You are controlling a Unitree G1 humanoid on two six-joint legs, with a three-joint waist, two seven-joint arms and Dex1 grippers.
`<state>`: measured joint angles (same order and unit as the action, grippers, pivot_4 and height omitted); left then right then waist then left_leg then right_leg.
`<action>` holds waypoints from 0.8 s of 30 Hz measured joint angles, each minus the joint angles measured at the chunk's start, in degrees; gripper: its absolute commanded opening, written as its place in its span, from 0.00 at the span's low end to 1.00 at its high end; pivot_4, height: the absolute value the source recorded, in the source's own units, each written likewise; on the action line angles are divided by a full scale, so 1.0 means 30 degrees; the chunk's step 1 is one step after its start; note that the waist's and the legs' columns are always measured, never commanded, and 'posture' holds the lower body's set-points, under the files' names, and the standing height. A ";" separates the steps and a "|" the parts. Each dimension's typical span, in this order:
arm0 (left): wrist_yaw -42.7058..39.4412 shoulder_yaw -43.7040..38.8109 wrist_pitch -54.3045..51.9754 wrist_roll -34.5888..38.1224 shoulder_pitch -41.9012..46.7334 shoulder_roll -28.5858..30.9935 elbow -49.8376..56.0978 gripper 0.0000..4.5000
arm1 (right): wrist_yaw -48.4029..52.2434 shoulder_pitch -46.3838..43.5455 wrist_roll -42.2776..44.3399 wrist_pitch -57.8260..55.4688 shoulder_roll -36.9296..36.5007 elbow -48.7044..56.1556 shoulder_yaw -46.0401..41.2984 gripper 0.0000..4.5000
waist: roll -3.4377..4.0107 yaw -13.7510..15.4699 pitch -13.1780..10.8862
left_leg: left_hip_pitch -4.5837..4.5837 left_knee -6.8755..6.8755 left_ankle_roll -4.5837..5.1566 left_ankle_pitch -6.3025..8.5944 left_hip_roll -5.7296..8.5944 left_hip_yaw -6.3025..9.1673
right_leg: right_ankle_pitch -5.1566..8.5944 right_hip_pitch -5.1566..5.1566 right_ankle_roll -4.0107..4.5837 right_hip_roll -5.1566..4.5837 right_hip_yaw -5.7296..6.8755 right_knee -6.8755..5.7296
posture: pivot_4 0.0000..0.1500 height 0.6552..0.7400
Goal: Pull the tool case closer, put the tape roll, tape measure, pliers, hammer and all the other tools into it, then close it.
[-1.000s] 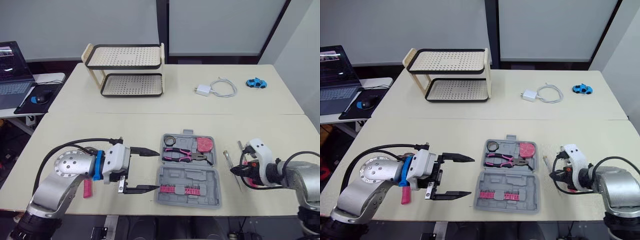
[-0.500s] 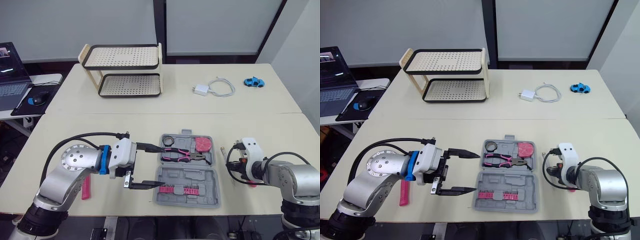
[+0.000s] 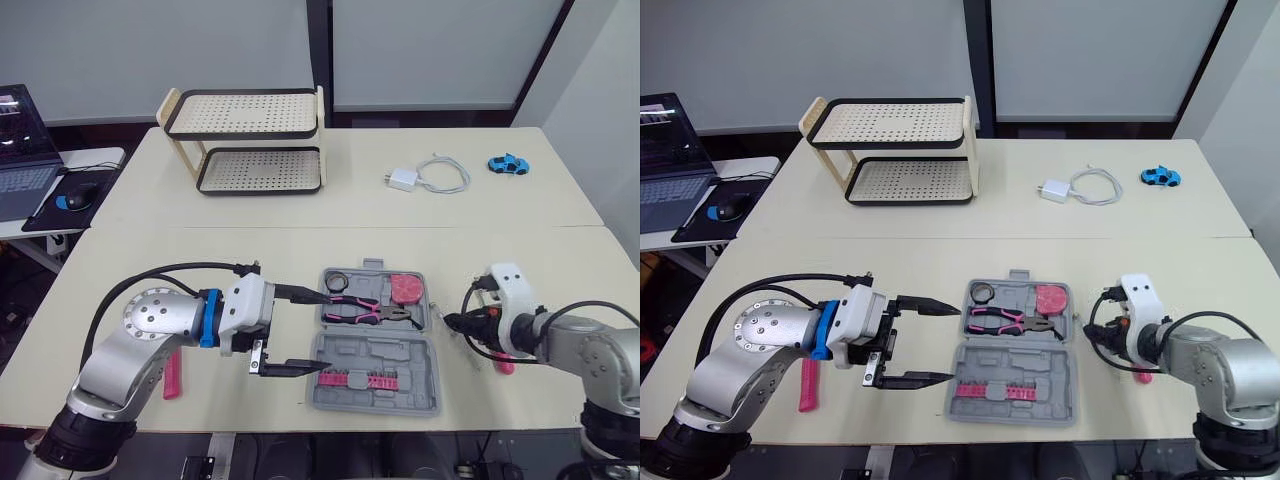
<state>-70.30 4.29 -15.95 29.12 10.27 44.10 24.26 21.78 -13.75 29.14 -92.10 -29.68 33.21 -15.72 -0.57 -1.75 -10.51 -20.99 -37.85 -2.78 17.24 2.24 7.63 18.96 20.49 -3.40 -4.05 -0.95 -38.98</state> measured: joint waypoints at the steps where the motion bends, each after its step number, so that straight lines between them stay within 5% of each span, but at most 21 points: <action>1: -0.0004 -0.0002 -0.0106 0.0022 0.0015 0.0000 0.0002 1.00 | 0.0212 0.0030 0.0541 0.0001 -0.0507 0.0454 0.0040 0.61 | -0.0001 0.0001 0.0000 | 0.0001 -0.0002 0.0000 0.0000 0.0000 0.0000 | 0.0000 -0.0003 0.0000 0.0006 0.0003 0.0002 | 1.00 1.00; 4: -0.0019 -0.0003 -0.0455 0.0037 0.0060 0.0038 -0.0002 1.00 | 0.1118 0.0415 0.1310 0.0247 -0.2642 0.1838 0.0817 0.61 | -0.0001 0.0006 -0.0004 | -0.0004 -0.0002 0.0002 0.0001 0.0001 0.0004 | 0.0000 -0.0004 -0.0001 0.0005 0.0008 0.0006 | 1.00 1.00; 8: -0.0046 -0.0041 -0.0471 0.0032 0.0243 0.0042 -0.0031 1.00 | 0.2693 0.2345 0.0744 0.3881 -0.6445 0.2798 0.3316 0.82 | -0.0013 0.0025 -0.0006 | -0.0009 -0.0006 0.0003 0.0002 0.0007 0.0002 | 0.0003 -0.0015 -0.0005 0.0002 0.0018 0.0020 | 1.00 1.00; 11: -0.0053 -0.0026 -0.0461 0.0028 0.0447 0.0015 -0.0038 1.00 | 0.2869 0.3399 -0.0163 0.6255 -0.6688 0.2381 0.4788 0.99 | -0.0030 0.0025 -0.0004 | -0.0003 -0.0012 0.0001 0.0000 0.0003 -0.0002 | 0.0003 -0.0020 -0.0005 0.0003 0.0015 0.0011 | 1.00 1.00; 24: -0.0366 -0.0021 -0.0462 0.0029 0.0471 0.0034 -0.0038 1.00 | 0.2070 0.3733 -0.3366 1.1647 -0.4845 -0.2572 0.6489 0.99 | -0.0032 0.0011 -0.0005 | 0.0000 -0.0012 -0.0002 -0.0002 -0.0006 0.0003 | 0.0003 -0.0019 -0.0004 -0.0003 0.0007 0.0011 | 1.00 1.00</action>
<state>-71.40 4.23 -17.34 29.21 11.68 44.20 24.14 27.99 -2.56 19.04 -57.16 -44.21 25.49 3.74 -0.67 -1.72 -10.52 -20.99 -37.89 -2.79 17.23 2.22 7.64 18.96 20.43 -3.41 -4.06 -0.93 -38.95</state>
